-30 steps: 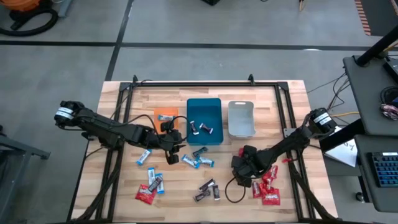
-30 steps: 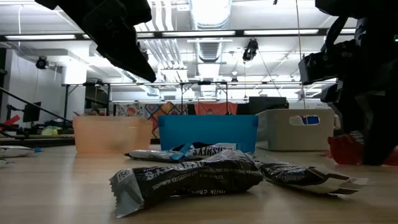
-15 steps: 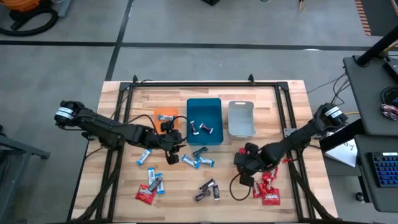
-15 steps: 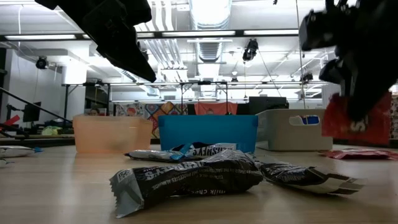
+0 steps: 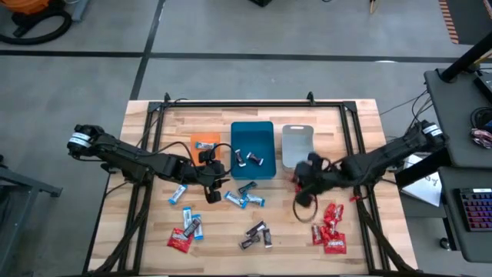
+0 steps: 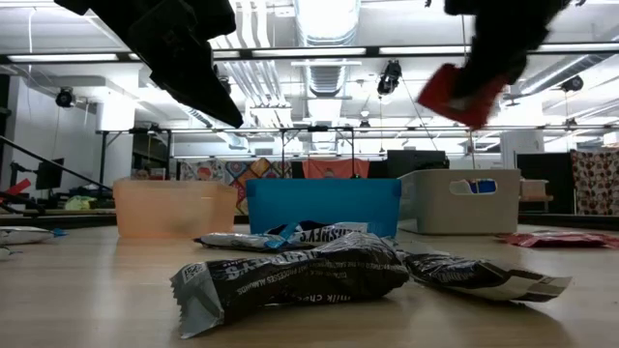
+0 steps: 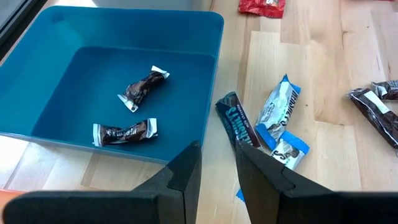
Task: Sort candy
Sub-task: Put the red candy into the gray bin
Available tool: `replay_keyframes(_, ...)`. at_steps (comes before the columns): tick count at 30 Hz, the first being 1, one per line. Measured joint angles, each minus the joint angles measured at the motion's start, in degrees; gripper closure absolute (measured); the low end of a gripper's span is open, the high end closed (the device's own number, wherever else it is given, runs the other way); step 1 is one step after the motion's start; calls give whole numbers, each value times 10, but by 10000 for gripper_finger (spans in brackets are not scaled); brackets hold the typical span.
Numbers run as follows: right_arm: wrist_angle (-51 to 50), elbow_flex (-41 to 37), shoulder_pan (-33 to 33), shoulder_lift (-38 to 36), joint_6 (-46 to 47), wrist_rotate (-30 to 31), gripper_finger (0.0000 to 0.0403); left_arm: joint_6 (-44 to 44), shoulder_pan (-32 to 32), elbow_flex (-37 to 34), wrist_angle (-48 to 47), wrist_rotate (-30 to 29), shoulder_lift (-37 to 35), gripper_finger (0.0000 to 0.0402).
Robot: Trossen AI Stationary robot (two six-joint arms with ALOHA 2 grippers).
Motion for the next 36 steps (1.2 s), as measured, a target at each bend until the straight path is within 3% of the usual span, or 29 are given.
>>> replay_keyframes(8, -1, 0, -167, -5, -5, 24, 375, -1, 0, 0, 4, 1, 0, 318)
replay_keyframes(17, -54, 0, -324, 39, -62, -63, 375, -5, -2, 17, -9, 2, 0, 318)
replay_keyframes(24, -51, 0, -342, 73, -106, -68, 362, 1, -2, 25, -18, 6, -1, 318)
replay_keyframes(36, -52, 0, -342, 107, -103, -64, 256, -3, -2, 25, -18, 6, -1, 318)
